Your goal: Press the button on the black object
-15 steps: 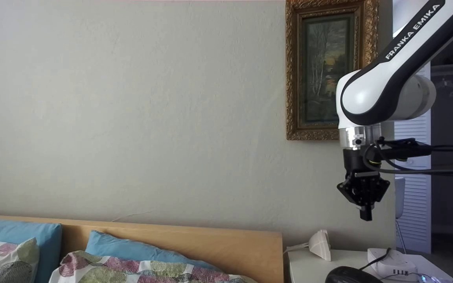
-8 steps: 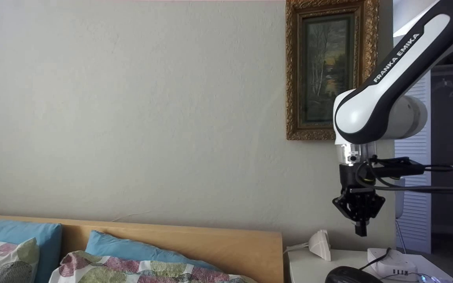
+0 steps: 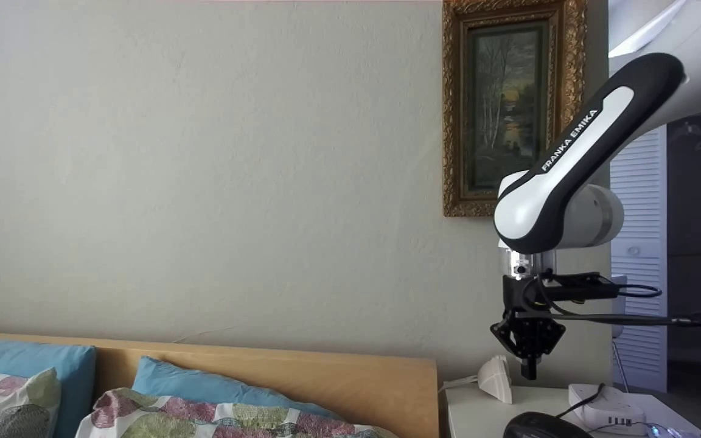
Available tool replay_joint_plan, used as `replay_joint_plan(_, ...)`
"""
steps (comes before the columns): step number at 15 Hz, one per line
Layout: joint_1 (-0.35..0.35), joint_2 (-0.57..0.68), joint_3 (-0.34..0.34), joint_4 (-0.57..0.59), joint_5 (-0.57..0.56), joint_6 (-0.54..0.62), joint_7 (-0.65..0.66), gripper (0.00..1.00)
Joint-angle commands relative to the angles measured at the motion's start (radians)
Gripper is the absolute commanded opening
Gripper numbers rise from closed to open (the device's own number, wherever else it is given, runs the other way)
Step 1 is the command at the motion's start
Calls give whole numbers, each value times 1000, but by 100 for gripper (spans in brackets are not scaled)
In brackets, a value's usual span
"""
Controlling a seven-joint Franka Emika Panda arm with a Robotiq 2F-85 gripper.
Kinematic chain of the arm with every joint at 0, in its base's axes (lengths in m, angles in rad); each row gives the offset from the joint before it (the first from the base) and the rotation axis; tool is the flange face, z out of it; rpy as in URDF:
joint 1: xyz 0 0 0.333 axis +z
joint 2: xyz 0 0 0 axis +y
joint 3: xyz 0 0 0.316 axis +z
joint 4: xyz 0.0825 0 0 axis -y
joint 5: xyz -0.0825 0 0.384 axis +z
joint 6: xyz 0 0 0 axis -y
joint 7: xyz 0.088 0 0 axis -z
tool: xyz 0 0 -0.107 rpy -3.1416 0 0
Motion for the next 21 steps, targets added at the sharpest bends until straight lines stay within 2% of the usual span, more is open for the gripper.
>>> replay_joint_plan(1,21,81,-19,97,12,1,-19,0)
replay_joint_plan(11,51,192,-69,197,-4,-36,6,0)
replay_joint_plan(21,68,214,-93,208,-19,-96,23,0)
